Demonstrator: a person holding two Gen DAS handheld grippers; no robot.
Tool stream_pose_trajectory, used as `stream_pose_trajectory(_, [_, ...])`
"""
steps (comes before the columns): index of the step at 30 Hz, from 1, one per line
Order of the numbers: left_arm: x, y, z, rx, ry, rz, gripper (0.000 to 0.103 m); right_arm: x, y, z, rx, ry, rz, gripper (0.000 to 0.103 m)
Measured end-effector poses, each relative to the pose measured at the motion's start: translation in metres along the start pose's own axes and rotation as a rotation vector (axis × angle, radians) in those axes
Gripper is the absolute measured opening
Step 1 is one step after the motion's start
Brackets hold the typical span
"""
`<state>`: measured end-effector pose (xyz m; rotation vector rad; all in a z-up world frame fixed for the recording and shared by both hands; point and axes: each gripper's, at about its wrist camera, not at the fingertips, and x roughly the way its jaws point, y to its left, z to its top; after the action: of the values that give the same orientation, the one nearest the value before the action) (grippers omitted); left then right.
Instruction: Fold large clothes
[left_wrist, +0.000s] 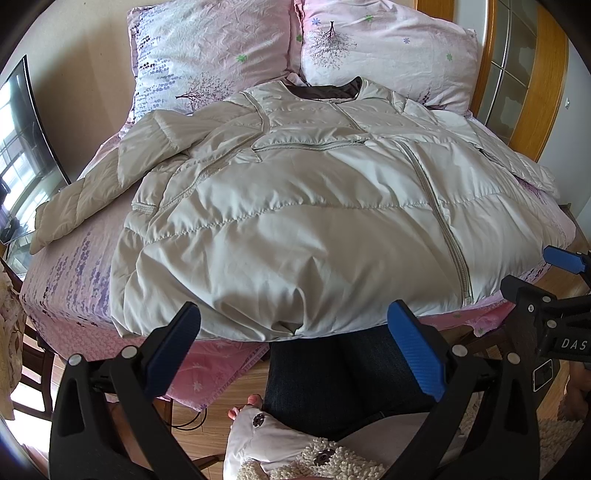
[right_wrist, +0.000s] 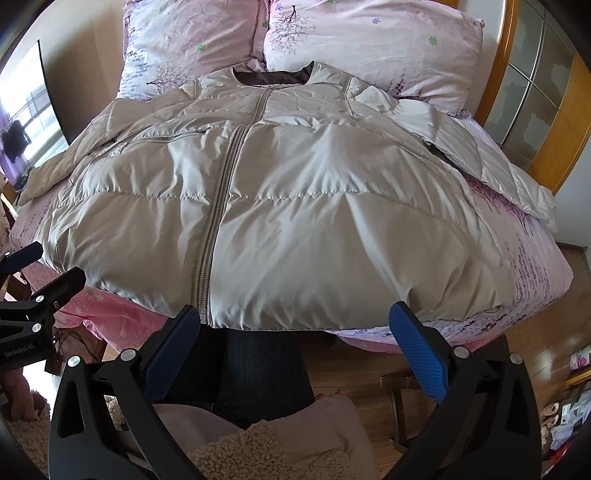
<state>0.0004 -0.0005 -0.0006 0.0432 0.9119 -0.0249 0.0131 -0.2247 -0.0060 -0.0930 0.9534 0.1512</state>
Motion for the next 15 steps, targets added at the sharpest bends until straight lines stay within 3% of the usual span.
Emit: stream_pose_trajectory(15, [-0.0001, 0.0004, 0.0, -0.002, 0.0, 0.0, 0.101, 0.001, -0.0004, -0.0011, 0.011, -0.002, 0.007, 0.102])
